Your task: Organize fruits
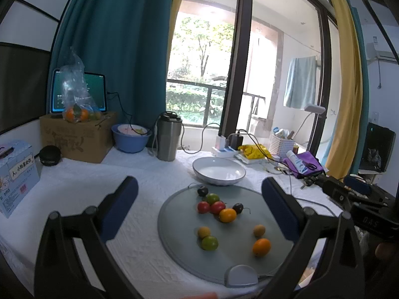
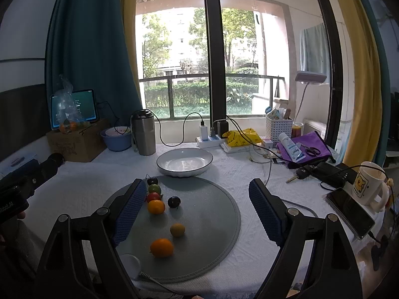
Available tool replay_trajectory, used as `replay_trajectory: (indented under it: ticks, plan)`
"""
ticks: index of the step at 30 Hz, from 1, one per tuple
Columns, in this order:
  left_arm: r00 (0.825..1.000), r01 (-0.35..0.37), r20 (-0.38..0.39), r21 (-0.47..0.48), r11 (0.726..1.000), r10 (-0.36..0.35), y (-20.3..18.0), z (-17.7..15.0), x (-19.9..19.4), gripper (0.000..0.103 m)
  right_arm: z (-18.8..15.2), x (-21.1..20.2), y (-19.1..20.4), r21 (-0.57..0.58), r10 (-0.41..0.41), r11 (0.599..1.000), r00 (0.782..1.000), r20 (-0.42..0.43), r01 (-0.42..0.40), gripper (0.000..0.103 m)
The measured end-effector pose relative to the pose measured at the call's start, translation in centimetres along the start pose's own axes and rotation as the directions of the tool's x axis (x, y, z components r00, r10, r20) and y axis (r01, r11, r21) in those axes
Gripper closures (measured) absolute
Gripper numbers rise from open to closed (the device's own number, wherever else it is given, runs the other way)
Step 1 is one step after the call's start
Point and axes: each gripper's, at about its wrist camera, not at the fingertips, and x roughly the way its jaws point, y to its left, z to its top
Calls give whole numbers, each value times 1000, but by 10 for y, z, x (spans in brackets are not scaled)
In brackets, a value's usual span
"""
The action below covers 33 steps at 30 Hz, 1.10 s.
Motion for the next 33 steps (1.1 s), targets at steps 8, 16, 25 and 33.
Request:
replay_trajectory:
  ticks: [8,16,25,33]
  plan:
    - [1000,0,-2,-1,1000,0,0,0,0,3,-1,1,1,-3,1,1000,1000,-2,-1,16]
    - [1000,1,-2,-1,1000,-1,0,-1,0,3,-1,1,1,-2,2,1000,1000,-5,-2,16]
    - [1000,0,-3,-1,1000,0,0,-1,0,3,-2,2,2,-1,4,1000,1000,-6,-4,16]
    - [1000,1,-5,-1,1000,-1,0,-3,0,3,-4,3,2,-1,11,1000,1000,-13,-11,16]
